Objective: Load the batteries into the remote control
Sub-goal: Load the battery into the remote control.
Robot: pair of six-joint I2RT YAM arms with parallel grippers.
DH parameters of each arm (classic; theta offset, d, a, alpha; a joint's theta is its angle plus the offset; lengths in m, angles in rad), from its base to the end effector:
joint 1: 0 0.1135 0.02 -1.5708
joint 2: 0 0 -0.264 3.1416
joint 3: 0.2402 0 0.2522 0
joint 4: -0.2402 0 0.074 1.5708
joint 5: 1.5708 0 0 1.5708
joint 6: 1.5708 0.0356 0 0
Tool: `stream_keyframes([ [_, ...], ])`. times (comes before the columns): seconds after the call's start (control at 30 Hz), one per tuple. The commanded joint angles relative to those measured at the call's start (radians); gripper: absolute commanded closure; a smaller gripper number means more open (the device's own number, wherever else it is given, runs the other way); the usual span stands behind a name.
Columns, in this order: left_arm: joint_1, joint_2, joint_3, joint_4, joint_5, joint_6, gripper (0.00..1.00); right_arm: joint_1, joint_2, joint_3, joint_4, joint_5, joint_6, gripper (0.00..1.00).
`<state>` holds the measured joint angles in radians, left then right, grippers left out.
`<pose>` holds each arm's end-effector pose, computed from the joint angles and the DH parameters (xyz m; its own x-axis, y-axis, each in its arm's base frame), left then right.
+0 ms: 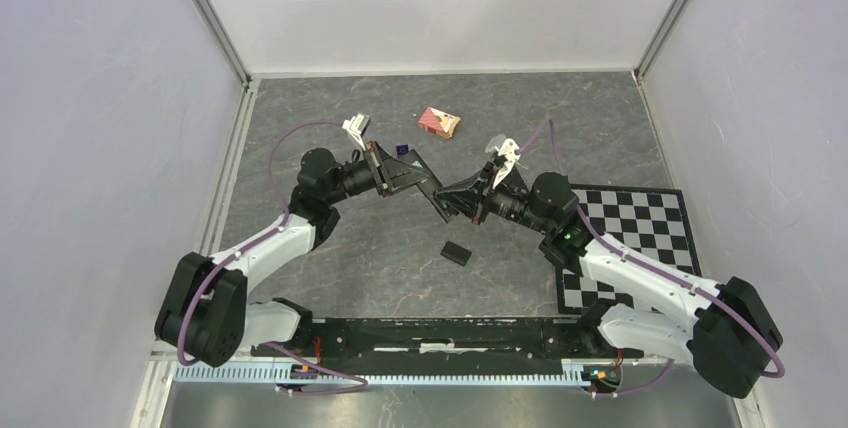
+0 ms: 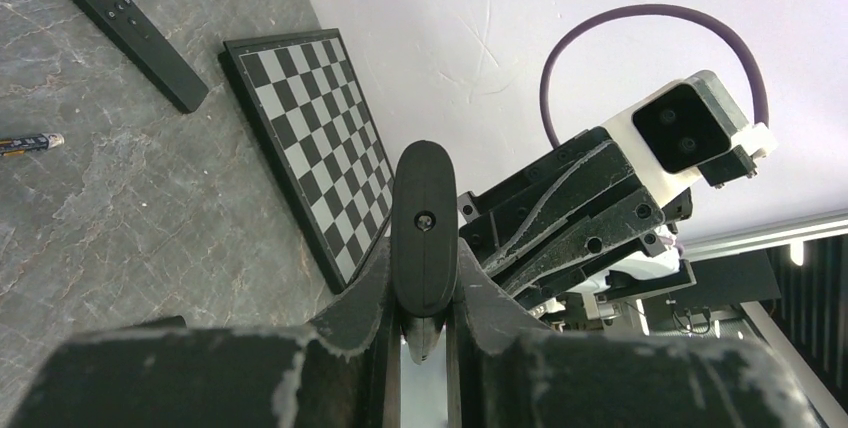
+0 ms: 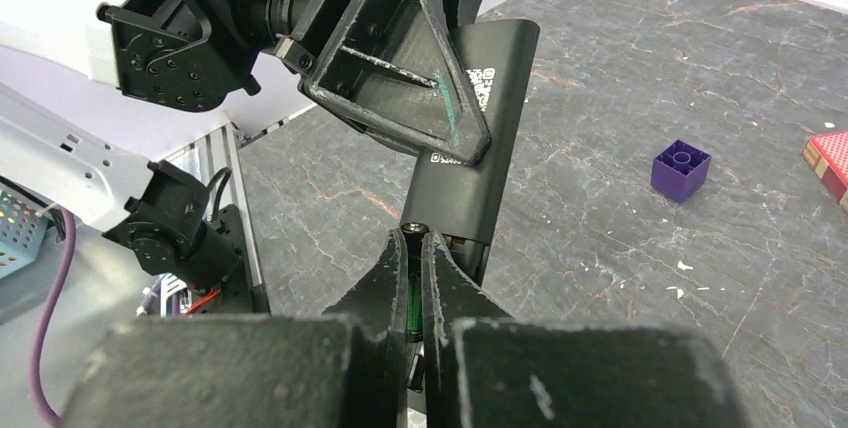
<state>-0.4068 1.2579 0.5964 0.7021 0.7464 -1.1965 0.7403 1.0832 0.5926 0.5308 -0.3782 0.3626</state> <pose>0.2374 -0.1286 0.2656 -0.8367 -0.3836 -0.3910 0.3687 0.1334 -0.9199 0.1740 0.1767 0.2885 -0.2912 0.1804 -0.9395 -0.8513 0.3992 0.3406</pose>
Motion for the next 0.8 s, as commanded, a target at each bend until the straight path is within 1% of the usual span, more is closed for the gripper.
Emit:
stream_keyframes([
  [0.0, -0.012, 0.006, 0.023, 0.099, 0.022, -0.056, 0.98, 0.011, 0.006, 0.042, -0.004, 0.031, -0.051, 1.0],
  [0.1, -0.015, 0.003, 0.022, 0.099, 0.019, -0.057, 0.98, 0.013, -0.001, 0.042, -0.028, 0.03, -0.066, 0.99],
  [0.27, -0.013, -0.009, 0.026, 0.096, 0.008, -0.057, 0.98, 0.013, -0.018, 0.047, -0.076, 0.002, -0.081, 0.95],
  [0.4, -0.013, -0.015, 0.032, 0.088, 0.005, -0.054, 0.98, 0.013, -0.034, 0.053, -0.142, -0.004, -0.091, 0.86],
  [0.47, -0.014, -0.015, 0.034, 0.08, 0.006, -0.048, 0.98, 0.013, -0.043, 0.052, -0.16, 0.001, -0.094, 0.8],
  [0.57, -0.013, -0.013, 0.033, 0.079, 0.007, -0.049, 0.98, 0.013, -0.05, 0.055, -0.176, 0.017, -0.091, 0.74],
  [0.63, -0.013, -0.015, 0.031, 0.079, 0.006, -0.046, 0.98, 0.012, -0.052, 0.061, -0.176, 0.023, -0.083, 0.69],
  [0.77, -0.013, -0.015, 0.03, 0.066, 0.004, -0.033, 0.98, 0.013, -0.047, 0.091, -0.18, 0.026, -0.062, 0.62],
])
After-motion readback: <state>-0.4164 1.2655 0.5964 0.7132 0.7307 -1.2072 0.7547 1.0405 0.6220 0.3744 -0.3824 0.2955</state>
